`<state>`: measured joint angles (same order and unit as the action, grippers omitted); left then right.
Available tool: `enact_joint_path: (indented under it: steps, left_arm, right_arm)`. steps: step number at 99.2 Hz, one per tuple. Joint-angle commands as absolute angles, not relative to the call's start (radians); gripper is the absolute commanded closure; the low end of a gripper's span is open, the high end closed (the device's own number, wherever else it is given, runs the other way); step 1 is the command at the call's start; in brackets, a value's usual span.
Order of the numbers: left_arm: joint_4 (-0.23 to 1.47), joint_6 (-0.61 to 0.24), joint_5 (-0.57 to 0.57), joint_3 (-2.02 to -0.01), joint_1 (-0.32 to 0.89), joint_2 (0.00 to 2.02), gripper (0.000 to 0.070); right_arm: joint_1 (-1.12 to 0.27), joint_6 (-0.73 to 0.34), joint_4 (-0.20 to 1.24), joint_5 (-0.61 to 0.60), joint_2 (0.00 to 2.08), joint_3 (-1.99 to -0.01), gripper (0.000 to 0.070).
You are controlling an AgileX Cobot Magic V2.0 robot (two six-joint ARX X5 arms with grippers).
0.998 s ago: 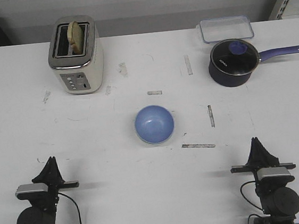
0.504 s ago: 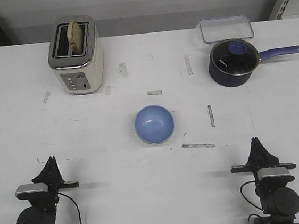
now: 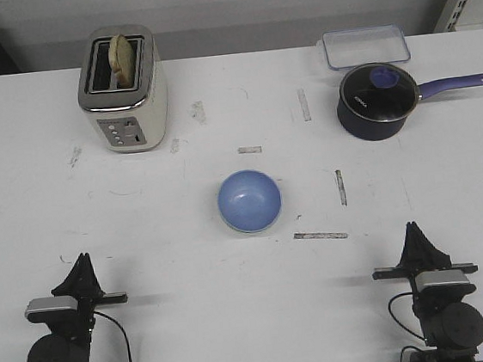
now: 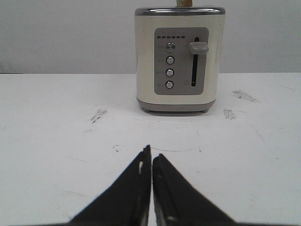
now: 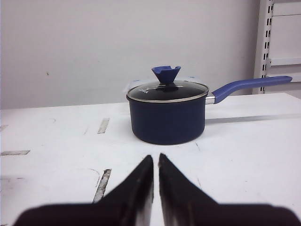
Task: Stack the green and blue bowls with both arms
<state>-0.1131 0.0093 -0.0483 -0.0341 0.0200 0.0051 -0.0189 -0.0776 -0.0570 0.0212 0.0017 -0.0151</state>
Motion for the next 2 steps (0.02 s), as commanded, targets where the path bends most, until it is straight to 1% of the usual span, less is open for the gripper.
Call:
enact_joint_path:
  steps: [1, 2]
  left_arm:
    - [-0.128, 0.01, -0.049, -0.012, 0.02, 0.003, 0.0699]
    - [-0.128, 0.01, -0.049, -0.012, 0.02, 0.003, 0.0699]
  right_arm:
    - [-0.019, -0.07, -0.068, 0.02, 0.001, -0.013, 0.0691]
    - [-0.019, -0.07, -0.068, 0.02, 0.001, -0.013, 0.0691]
